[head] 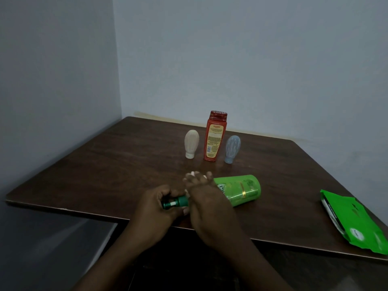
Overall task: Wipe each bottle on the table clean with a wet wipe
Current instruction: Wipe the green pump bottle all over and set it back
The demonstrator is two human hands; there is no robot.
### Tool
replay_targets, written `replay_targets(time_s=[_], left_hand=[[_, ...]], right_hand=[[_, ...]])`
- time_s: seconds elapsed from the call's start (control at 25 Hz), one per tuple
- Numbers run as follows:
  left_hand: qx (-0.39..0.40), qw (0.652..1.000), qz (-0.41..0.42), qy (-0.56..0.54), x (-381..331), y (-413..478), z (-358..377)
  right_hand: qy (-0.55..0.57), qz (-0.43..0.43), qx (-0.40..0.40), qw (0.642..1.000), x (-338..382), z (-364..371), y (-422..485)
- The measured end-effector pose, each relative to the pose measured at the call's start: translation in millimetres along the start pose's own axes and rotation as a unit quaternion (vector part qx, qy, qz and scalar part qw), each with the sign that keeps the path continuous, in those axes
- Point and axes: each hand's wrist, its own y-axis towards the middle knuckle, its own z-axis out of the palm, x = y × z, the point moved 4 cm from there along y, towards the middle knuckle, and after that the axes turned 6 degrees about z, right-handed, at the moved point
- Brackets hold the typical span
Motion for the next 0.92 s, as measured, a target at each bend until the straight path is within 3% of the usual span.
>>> replay_targets(time_s=[0.16, 0.44, 0.6, 0.72, 0.92], left_hand=[[0.007, 1.000, 0.005, 0.001, -2, -2, 1], [0.008, 1.000, -0.021, -0.007, 1, -1, 3], [0.007, 1.000, -0.024, -0.010, 1, -1, 4], [0.008, 1.000, -0.023, -0.015, 2, 0, 5], [0.002, 1.000, -0.010, -0.003, 3, -1, 2]], right_hand=[[0.021, -0.033, 0.031, 0.999, -8, -4, 2], [-0.024, 0.155, -0.020, 0.987, -115, -39, -4], [-0.063, 0.237, -0.033, 0.969, -135, -41, -3], [-0.089, 0.212, -0.041, 0.972, -106, -36, -2], [0.010, 0.051, -0.012, 0.999, -29, -16, 2]])
